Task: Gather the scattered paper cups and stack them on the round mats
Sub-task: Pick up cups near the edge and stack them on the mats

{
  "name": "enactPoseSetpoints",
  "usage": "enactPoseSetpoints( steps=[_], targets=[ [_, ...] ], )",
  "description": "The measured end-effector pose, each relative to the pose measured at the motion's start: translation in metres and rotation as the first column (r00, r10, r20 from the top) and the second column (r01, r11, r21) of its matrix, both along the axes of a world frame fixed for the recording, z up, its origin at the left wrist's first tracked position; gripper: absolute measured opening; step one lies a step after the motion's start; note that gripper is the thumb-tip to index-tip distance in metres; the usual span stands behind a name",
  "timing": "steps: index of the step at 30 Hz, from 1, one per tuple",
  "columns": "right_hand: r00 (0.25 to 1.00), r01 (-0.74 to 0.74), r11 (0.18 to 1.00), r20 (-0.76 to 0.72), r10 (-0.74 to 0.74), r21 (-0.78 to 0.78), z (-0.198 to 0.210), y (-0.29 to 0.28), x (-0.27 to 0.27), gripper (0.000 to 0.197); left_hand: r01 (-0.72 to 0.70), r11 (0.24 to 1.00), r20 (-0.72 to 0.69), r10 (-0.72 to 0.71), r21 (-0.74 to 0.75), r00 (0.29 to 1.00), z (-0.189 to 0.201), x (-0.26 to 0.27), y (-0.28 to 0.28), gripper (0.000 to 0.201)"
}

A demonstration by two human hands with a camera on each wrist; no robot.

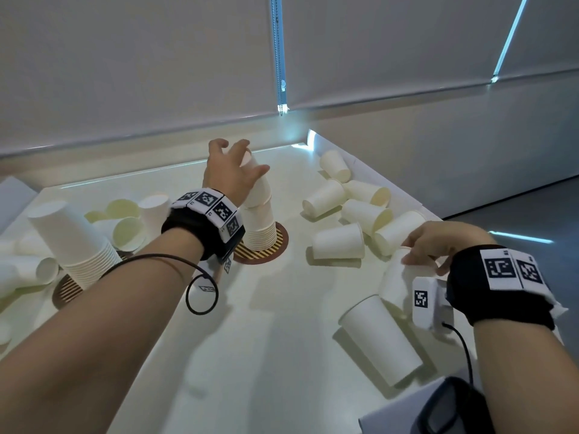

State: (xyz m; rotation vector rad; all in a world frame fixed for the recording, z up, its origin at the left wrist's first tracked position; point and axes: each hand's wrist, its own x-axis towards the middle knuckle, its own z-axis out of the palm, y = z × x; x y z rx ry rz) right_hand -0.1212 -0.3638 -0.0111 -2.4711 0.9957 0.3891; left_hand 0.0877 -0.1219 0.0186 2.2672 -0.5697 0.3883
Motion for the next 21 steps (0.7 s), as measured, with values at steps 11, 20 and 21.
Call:
enactPoseSetpoints(
  steps=[11, 20, 21],
  targets=[
    [0.986, -0.166, 0.985, -0.009, 0.167, 0.043, 0.007, 0.026, 0.01, 0.02, 0.042, 0.885, 0.114, -0.107, 0.464, 0.988, -0.023, -0.013, -0.002, 0.062],
    [0.986, -0.167, 0.985, 0.013, 0.166, 0.038, 0.007, 0.029, 0.01, 0.007, 0.843, 0.333, -0.83, -0.234, 0.421, 0.507, -0.054, -0.127, -0.004, 0.048],
    [0.986, -0.166, 0.985, 0.02, 0.166, 0.04, 0.007, 0.029, 0.01, 0.006, 0.865, 0.328, -0.861, -0.217, 0.379, 0.46, -0.062, -0.128, -0.002, 0.046]
  ],
)
